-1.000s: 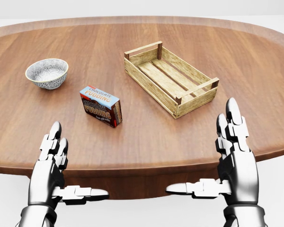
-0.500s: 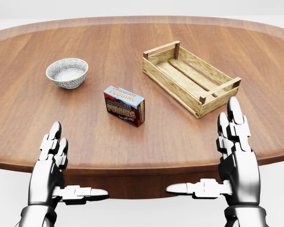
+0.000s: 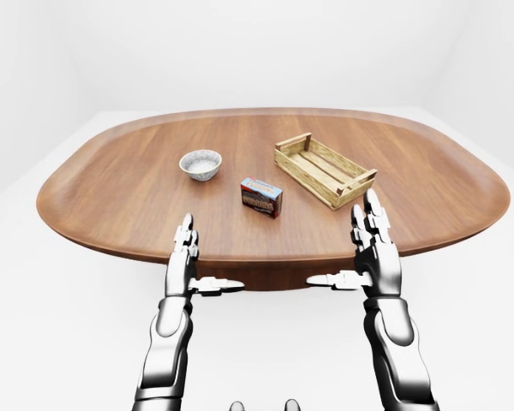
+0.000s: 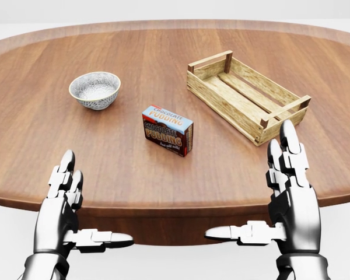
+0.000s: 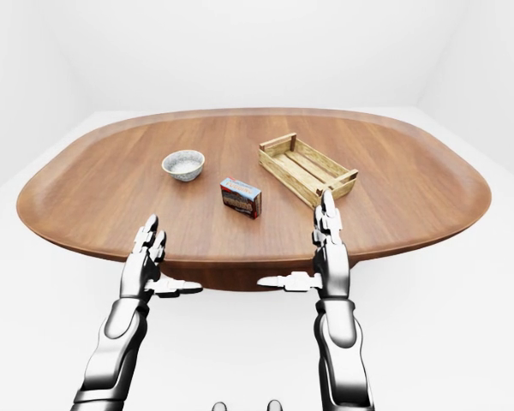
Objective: Pick up the chocolate pudding and put it in the tray.
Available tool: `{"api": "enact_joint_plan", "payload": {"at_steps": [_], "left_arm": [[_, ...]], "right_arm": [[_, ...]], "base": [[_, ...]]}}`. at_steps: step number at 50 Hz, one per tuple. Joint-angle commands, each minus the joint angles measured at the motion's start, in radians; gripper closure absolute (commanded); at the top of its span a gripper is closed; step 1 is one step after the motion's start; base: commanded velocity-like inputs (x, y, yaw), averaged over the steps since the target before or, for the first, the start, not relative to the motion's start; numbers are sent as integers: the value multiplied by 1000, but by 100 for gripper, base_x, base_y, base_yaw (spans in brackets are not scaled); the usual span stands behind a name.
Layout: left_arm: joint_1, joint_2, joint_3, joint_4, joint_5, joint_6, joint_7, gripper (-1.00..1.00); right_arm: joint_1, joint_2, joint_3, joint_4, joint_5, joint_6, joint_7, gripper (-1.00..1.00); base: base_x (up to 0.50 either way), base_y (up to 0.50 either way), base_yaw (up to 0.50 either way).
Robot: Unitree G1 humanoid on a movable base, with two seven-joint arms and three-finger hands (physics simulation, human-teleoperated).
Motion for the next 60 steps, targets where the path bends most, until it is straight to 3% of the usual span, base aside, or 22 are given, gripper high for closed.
{"api": "enact_joint_plan", "payload": {"at_steps": [1, 60], "left_arm": [[0, -2, 0, -1, 0, 1, 0, -100], [0, -2, 0, -1, 0, 0, 0, -100]], "right_arm": [[0, -1, -1, 1, 6, 0, 1, -100], [-8, -2, -4, 23, 13, 0, 0, -100]], "base": [[20, 0, 0], [21, 0, 0]]}}
